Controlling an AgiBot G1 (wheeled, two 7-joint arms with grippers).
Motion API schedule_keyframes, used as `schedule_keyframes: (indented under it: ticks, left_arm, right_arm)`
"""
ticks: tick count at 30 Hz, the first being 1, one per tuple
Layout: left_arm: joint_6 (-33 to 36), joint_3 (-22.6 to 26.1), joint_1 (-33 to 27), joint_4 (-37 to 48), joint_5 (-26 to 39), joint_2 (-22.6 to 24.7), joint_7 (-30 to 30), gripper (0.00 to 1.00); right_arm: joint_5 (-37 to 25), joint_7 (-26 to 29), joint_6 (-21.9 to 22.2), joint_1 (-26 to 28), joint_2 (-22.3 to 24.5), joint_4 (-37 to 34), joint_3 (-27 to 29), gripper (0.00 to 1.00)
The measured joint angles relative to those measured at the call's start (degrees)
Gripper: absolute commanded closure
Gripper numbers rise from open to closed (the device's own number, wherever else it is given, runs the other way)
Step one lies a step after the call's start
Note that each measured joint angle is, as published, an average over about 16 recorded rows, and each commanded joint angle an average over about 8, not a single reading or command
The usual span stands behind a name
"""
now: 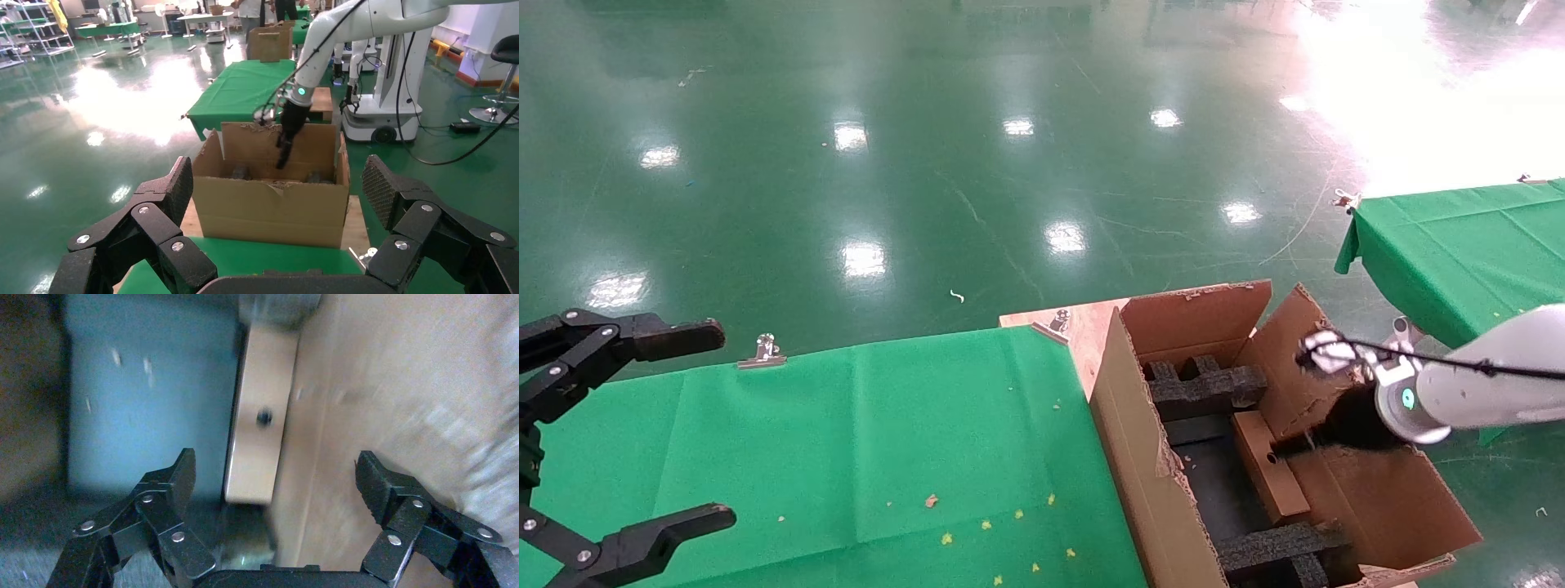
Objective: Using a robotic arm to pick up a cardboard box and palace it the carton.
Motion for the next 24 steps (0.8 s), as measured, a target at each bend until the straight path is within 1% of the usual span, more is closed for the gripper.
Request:
schedule_keyframes:
  ticks: [7, 13, 17, 24]
  left_arm:
    - [0.0, 0.0, 0.0, 0.0, 0.0, 0.0, 0.0, 0.0]
    - [0.0, 0.0, 0.0, 0.0, 0.0, 0.0, 0.0, 0.0]
    - [0.0, 0.0, 0.0, 0.0, 0.0, 0.0, 0.0, 0.0]
    - [0.0, 0.1, 0.0, 0.0, 0.0, 0.0, 0.0, 0.0]
  right_arm:
    - [1.5, -0.5, 1.4, 4.0, 0.3, 2.9, 2.4, 0.0]
    - [5.6, -1.8, 1.0, 7.9, 0.9, 6.7, 5.3, 0.0]
    - [10.3, -3.3, -1.0, 10.3, 1.6, 9.2, 7.5, 0.0]
    - [20.4, -6.2, -7.3, 13.6, 2.7, 11.2, 11.1, 0.0]
